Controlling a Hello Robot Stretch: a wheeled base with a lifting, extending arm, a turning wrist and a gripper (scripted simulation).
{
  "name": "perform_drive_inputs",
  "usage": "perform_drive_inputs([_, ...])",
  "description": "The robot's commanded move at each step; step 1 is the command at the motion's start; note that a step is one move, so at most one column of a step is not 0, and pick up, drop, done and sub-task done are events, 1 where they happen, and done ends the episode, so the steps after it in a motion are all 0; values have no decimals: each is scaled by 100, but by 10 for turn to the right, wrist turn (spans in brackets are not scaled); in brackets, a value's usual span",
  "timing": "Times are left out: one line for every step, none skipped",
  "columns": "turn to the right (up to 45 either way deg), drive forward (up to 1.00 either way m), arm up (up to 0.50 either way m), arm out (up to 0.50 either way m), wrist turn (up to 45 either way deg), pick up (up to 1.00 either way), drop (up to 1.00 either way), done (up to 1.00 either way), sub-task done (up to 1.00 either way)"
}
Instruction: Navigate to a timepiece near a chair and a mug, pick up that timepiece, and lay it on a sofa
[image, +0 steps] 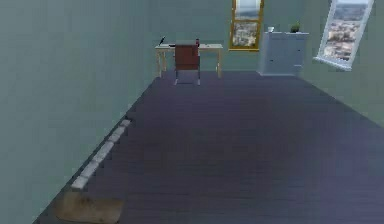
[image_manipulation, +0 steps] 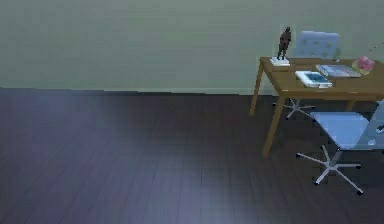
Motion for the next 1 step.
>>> perform_drive_inputs([0, 100, 0, 0, 0, 0, 0, 0, 0])
